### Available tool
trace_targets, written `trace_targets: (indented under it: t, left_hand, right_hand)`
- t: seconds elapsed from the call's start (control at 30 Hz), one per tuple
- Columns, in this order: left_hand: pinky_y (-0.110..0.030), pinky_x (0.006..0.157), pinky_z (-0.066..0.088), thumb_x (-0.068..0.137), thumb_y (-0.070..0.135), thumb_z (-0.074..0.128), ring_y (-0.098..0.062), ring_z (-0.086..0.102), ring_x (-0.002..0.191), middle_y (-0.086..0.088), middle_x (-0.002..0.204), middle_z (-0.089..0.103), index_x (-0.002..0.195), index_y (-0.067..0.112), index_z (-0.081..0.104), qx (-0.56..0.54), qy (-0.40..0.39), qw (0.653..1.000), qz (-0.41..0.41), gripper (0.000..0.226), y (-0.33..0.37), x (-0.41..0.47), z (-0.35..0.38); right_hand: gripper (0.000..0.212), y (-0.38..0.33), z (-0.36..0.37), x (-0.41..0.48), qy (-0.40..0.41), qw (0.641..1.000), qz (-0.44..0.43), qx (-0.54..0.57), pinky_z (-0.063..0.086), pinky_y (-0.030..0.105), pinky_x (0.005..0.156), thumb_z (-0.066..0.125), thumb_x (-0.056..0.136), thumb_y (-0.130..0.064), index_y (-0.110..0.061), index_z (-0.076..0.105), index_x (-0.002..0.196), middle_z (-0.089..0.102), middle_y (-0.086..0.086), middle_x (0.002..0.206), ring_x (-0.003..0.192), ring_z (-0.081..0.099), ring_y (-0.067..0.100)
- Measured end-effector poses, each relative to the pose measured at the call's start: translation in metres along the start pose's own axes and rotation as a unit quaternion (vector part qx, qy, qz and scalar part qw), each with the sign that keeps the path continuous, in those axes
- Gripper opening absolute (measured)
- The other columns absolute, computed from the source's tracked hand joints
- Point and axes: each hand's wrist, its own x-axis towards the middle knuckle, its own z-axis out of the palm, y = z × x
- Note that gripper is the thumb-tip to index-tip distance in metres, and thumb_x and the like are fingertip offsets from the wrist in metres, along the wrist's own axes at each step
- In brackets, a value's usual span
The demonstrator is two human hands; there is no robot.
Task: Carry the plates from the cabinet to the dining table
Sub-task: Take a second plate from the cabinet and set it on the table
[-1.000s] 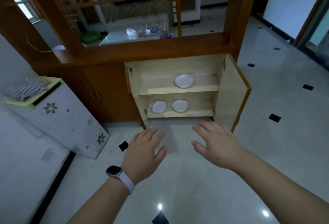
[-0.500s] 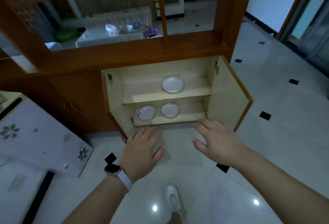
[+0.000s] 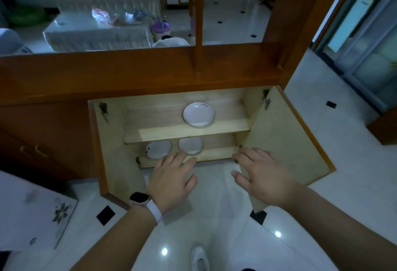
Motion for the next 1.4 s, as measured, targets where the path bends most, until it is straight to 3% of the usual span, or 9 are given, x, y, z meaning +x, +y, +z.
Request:
trace_targets:
  t: [0.27, 0.63, 0.83, 0.97, 1.07, 1.13, 1.23, 1.33, 1.4]
  left_hand:
    - [-0.038, 0.086, 0.045, 0.086, 0.045, 0.044, -0.026, 0.059, 0.105, -0.003, 0.117, 0.065, 0.117, 0.022, 0.065, -0.016, 0.007, 1.0, 0.002, 0.044, -0.035, 0.053, 0.002]
    - [-0.037, 0.083, 0.046, 0.084, 0.046, 0.045, -0.028, 0.061, 0.099, -0.002, 0.11, 0.067, 0.111, 0.022, 0.068, -0.011, -0.029, 0.999, -0.042, 0.043, -0.078, 0.14, 0.074]
    - [-0.037, 0.086, 0.045, 0.087, 0.049, 0.04, -0.03, 0.06, 0.105, -0.006, 0.117, 0.066, 0.117, 0.016, 0.066, -0.119, -0.072, 0.981, -0.133, 0.052, -0.11, 0.201, 0.167]
    - [-0.026, 0.081, 0.041, 0.096, 0.031, 0.055, -0.023, 0.058, 0.101, -0.004, 0.114, 0.059, 0.118, 0.015, 0.063, -0.324, -0.111, 0.887, -0.311, 0.029, -0.129, 0.248, 0.233]
    - [-0.019, 0.06, 0.045, 0.097, 0.024, 0.055, -0.012, 0.058, 0.07, -0.001, 0.091, 0.062, 0.113, 0.011, 0.062, -0.417, -0.092, 0.809, -0.404, 0.022, -0.143, 0.279, 0.27]
    - [-0.016, 0.059, 0.045, 0.094, 0.025, 0.057, -0.007, 0.059, 0.068, 0.007, 0.083, 0.059, 0.104, 0.015, 0.063, -0.437, -0.076, 0.79, -0.422, 0.015, -0.151, 0.296, 0.289]
    - [-0.03, 0.069, 0.051, 0.081, 0.035, 0.058, -0.023, 0.064, 0.081, 0.004, 0.086, 0.064, 0.087, 0.027, 0.062, -0.456, -0.061, 0.773, -0.436, 0.011, -0.162, 0.317, 0.311]
    - [-0.018, 0.047, 0.045, 0.092, 0.02, 0.058, -0.021, 0.06, 0.07, -0.006, 0.093, 0.063, 0.087, 0.024, 0.061, -0.502, -0.051, 0.728, -0.464, 0.006, -0.168, 0.336, 0.326]
    - [-0.019, 0.045, 0.044, 0.095, 0.021, 0.056, -0.018, 0.059, 0.066, -0.007, 0.094, 0.064, 0.094, 0.02, 0.06, -0.518, -0.05, 0.708, -0.477, 0.004, -0.173, 0.348, 0.334]
  right_hand:
    - [0.055, 0.016, -0.005, 0.063, 0.034, 0.999, 0.018, 0.007, 0.041, 0.036, 0.091, 0.035, 0.088, -0.053, -0.017, 0.063, 0.118, 0.063, 0.001, 0.11, 0.105, 0.058, 0.025]
    - [0.061, 0.063, 0.057, 0.172, -0.027, 0.998, 0.008, 0.061, 0.043, 0.042, 0.096, 0.035, 0.084, -0.055, -0.018, 0.063, 0.123, 0.063, 0.003, 0.125, 0.115, 0.057, 0.026]
    - [0.047, 0.108, 0.125, 0.255, -0.031, 0.994, 0.024, 0.098, 0.042, 0.038, 0.095, 0.05, 0.089, -0.048, -0.024, 0.056, 0.128, 0.056, -0.004, 0.128, 0.117, 0.052, 0.023]
    - [0.053, 0.137, 0.177, 0.305, -0.043, 0.991, 0.024, 0.121, 0.046, 0.04, 0.091, 0.041, 0.087, -0.052, -0.02, 0.057, 0.125, 0.058, -0.001, 0.122, 0.111, 0.056, 0.026]
    - [0.051, 0.156, 0.212, 0.34, -0.041, 0.984, 0.048, 0.167, 0.046, 0.04, 0.093, 0.047, 0.09, -0.047, -0.017, 0.056, 0.13, 0.057, 0.002, 0.128, 0.116, 0.053, 0.026]
    - [0.049, 0.166, 0.231, 0.36, -0.047, 0.971, 0.085, 0.22, 0.044, 0.035, 0.095, 0.053, 0.093, -0.041, -0.016, 0.053, 0.135, 0.054, 0.003, 0.133, 0.119, 0.052, 0.024]
    - [0.05, 0.175, 0.251, 0.392, -0.061, 0.928, 0.166, 0.327, 0.042, 0.029, 0.091, 0.055, 0.093, -0.039, -0.015, 0.049, 0.137, 0.054, 0.004, 0.133, 0.116, 0.054, 0.022]
    - [0.04, 0.182, 0.266, 0.422, -0.067, 0.882, 0.246, 0.395, 0.042, 0.028, 0.078, 0.055, 0.093, -0.037, -0.018, 0.05, 0.127, 0.06, 0.003, 0.109, 0.097, 0.058, 0.022]
    - [0.017, 0.186, 0.277, 0.439, -0.047, 0.866, 0.263, 0.423, 0.043, 0.03, 0.066, 0.056, 0.09, -0.035, -0.022, 0.052, 0.101, 0.056, -0.002, 0.079, 0.07, 0.055, 0.017]
